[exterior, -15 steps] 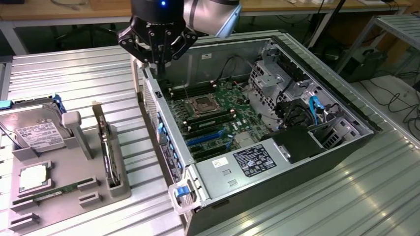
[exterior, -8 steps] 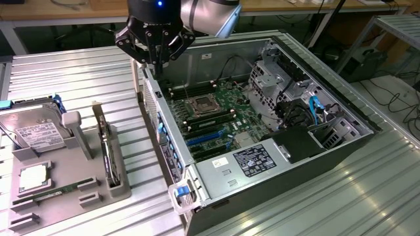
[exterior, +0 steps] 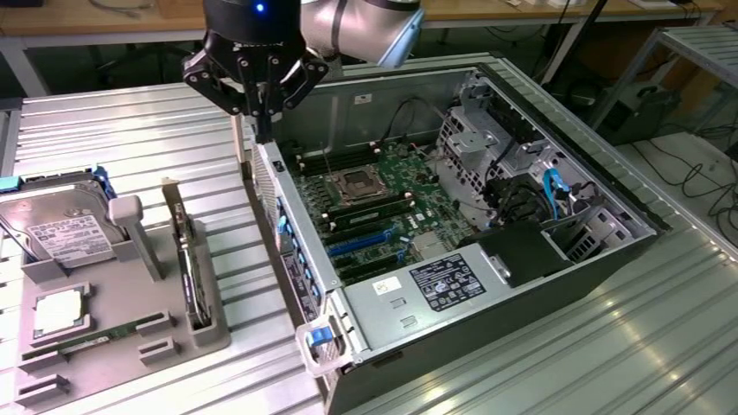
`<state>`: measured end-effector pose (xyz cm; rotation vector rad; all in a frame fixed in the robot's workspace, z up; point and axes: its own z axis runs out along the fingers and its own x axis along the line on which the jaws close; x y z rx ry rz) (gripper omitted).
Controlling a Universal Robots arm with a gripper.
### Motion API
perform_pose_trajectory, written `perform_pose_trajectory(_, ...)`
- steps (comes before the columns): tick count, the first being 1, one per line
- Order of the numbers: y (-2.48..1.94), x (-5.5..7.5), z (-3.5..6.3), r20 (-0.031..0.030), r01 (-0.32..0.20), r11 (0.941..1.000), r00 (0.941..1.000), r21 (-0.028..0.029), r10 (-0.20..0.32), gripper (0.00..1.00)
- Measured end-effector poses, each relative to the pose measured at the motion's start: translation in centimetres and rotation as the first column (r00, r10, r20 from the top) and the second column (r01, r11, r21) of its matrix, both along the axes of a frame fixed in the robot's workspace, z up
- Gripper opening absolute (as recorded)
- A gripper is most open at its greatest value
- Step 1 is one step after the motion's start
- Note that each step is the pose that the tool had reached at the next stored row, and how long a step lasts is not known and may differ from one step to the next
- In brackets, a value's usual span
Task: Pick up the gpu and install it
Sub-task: 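Reach for the gpu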
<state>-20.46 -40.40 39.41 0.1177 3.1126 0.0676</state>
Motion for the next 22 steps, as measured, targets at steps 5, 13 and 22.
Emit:
perform_pose_trajectory(5,-0.26,-3.1,0.0,0.0,0.0,1.0,1.0,0.0,0.0,0.11)
perform_pose_trajectory(13,-0.31,-3.8,0.0,0.0,0.0,1.0,1.0,0.0,0.0,0.11)
perform_pose_trajectory(22,-0.37,-4.5,0.0,0.0,0.0,1.0,1.0,0.0,0.0,0.11)
